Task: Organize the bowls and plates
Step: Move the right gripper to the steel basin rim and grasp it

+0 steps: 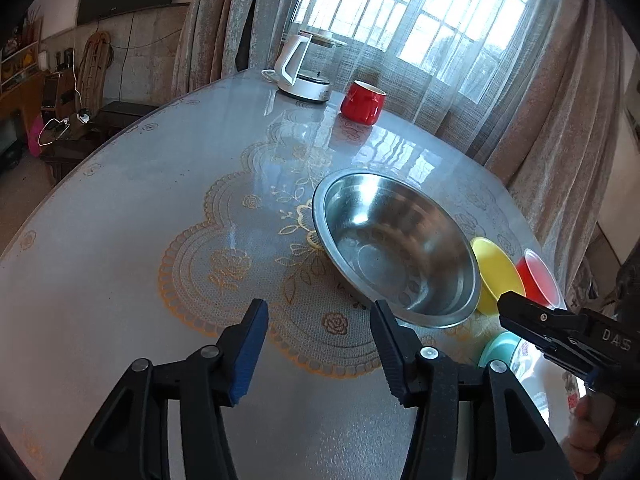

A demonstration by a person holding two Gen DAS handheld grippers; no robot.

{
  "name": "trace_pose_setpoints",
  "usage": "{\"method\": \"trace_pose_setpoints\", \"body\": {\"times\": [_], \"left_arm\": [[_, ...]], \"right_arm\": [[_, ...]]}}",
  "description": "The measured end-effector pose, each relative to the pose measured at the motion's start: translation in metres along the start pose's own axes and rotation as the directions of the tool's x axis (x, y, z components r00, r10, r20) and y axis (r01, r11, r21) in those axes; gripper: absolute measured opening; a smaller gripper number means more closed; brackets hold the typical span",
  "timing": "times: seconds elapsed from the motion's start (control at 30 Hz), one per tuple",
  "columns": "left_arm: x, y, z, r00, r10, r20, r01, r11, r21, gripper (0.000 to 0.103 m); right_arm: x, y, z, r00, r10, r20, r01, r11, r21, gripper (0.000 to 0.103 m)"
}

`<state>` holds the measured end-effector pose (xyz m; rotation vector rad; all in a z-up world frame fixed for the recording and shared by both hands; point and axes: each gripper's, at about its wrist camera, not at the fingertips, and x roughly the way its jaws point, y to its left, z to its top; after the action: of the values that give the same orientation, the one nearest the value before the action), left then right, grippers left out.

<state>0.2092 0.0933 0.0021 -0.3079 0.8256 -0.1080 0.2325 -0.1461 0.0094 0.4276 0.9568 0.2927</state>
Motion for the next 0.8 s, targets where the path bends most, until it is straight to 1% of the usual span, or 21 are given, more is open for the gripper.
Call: {"method": "trace_pose_setpoints", "body": {"times": [0.1, 0.17, 0.23, 0.3, 0.33, 0.37, 0.4, 0.43, 0.47, 0.57, 0.7, 0.8], "left_arm": [[0.013, -0.002, 0.013, 1.000, 0.001, 0.006, -0.001, 1.000, 0.004, 0.056], [0.023, -0.002, 0.021, 1.000, 0.008, -0.005, -0.008, 1.000, -0.001, 0.056], [0.033, -0.003, 0.027, 1.000, -0.003, -0.006, 0.003, 1.000, 0.005, 0.054], [0.044, -0.007, 0.032, 1.000, 0.020, -0.011, -0.019, 0.999, 0.031, 0.053], [0.048, -0.009, 0.033, 0.999, 0.027, -0.016, -0.027, 0.999, 0.043, 0.044], [0.053, -0.011, 0.033, 0.999, 0.023, -0.025, -0.022, 0.998, 0.056, 0.039], [0.057, -0.013, 0.032, 0.999, 0.016, -0.037, -0.013, 0.997, 0.072, 0.037], [0.060, -0.015, 0.031, 0.999, 0.009, -0.044, -0.005, 0.997, 0.083, 0.032], [0.060, -0.017, 0.029, 0.999, -0.008, -0.043, 0.012, 0.996, 0.093, 0.029], [0.052, -0.016, 0.024, 1.000, -0.007, -0.017, 0.009, 0.996, 0.093, 0.029], [0.040, -0.008, 0.016, 1.000, -0.018, -0.025, 0.019, 0.998, 0.067, 0.030], [0.025, -0.004, 0.007, 1.000, -0.012, -0.006, 0.013, 0.998, 0.062, 0.030]], "right_arm": [[0.019, -0.004, 0.010, 0.999, -0.035, -0.032, 0.036, 0.999, 0.024, 0.033], [0.030, -0.006, 0.016, 0.997, -0.062, -0.042, 0.063, 0.998, 0.028, 0.033], [0.039, -0.010, 0.020, 0.997, -0.056, -0.050, 0.058, 0.997, 0.047, 0.033], [0.044, -0.012, 0.025, 0.997, -0.063, -0.050, 0.065, 0.997, 0.043, 0.033], [0.046, -0.011, 0.026, 0.996, -0.071, -0.047, 0.073, 0.997, 0.033, 0.033], [0.049, -0.010, 0.027, 0.996, -0.074, -0.045, 0.075, 0.997, 0.018, 0.033], [0.052, -0.008, 0.027, 0.995, -0.084, -0.045, 0.084, 0.996, 0.000, 0.033], [0.054, -0.007, 0.027, 0.994, -0.101, -0.050, 0.100, 0.995, -0.015, 0.031], [0.059, -0.005, 0.027, 0.992, -0.109, -0.059, 0.108, 0.994, -0.034, 0.026], [0.060, 0.004, 0.023, 0.987, -0.156, -0.049, 0.150, 0.983, -0.110, 0.025], [0.053, 0.013, 0.015, 0.989, -0.141, -0.036, 0.134, 0.979, -0.157, 0.025], [0.046, 0.020, 0.004, 0.991, -0.129, -0.028, 0.122, 0.974, -0.189, 0.025]]}}
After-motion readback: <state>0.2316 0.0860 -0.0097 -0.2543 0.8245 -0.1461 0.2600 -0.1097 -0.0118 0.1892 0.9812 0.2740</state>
